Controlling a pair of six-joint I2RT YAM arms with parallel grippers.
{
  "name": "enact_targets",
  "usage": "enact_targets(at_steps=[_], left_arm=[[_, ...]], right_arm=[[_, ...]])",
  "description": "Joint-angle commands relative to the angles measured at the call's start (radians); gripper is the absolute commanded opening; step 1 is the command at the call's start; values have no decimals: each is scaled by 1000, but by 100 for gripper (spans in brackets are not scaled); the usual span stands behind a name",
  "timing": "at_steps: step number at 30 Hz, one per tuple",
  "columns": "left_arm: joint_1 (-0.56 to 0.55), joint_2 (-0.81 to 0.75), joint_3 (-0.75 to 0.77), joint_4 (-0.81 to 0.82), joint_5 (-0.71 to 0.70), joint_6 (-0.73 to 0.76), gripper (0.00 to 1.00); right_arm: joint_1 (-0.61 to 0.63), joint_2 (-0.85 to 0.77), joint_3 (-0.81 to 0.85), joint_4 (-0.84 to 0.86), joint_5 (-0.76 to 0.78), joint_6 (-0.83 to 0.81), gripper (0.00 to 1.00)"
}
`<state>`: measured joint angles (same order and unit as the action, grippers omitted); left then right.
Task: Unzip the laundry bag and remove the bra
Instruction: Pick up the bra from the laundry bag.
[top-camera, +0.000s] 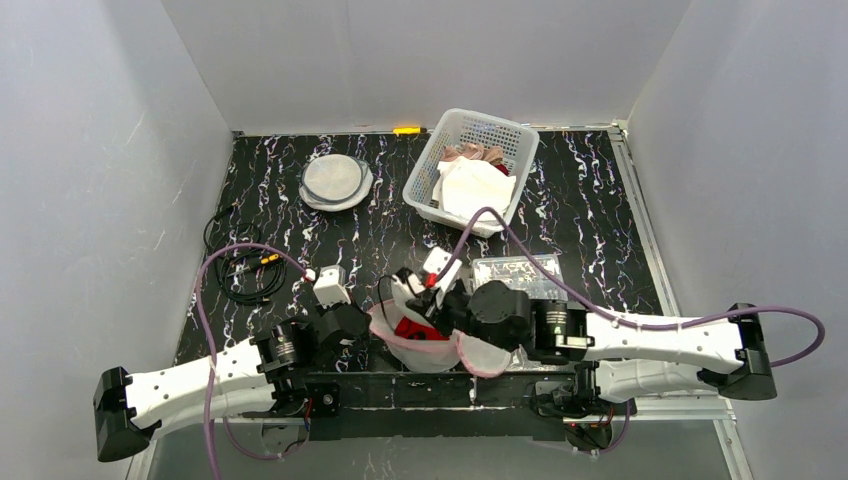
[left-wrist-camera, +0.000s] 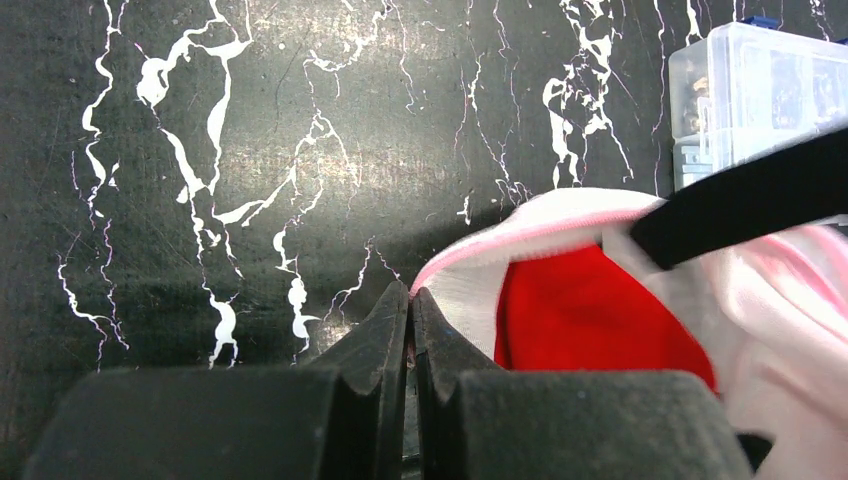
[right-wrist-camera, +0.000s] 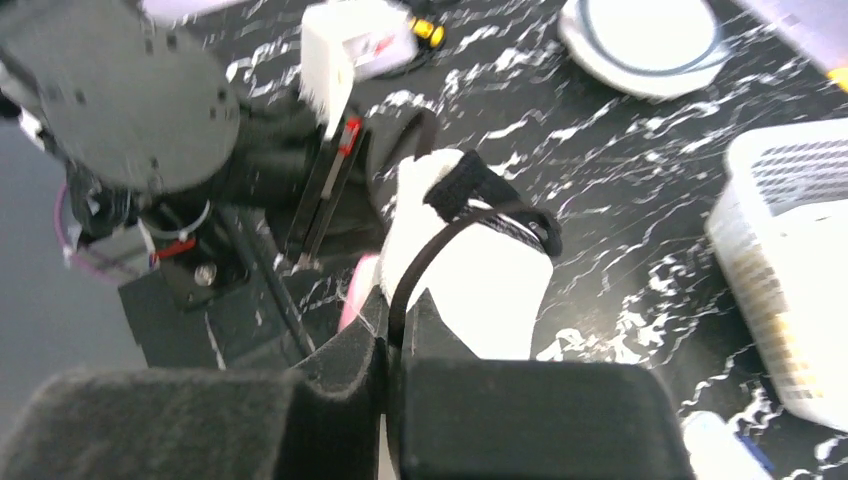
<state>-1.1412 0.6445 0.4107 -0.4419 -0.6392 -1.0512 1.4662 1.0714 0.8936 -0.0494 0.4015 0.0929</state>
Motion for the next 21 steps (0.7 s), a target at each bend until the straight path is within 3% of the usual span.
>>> enact_targets(at_steps=[1,8,14,17,21], left_arm=[[-2,-9,22,-23,-37,-13,0],[-2,-29,46,-31,-41,-9,0],[-2,-34,93,-93,-79,-9,0],[-2,-36,110,-137,-115,-29,0],[-2,-40,120,-174,-155,-65,0]], right_arm=[[-4,-55,100,-12,158,-40,1],[-6,-111,97,95,343,-46,1],[-23,-67,167,209,695,-245,1],[-154,17,246,252,757,-346,1],[-462,160,392,86,612,-170,1]])
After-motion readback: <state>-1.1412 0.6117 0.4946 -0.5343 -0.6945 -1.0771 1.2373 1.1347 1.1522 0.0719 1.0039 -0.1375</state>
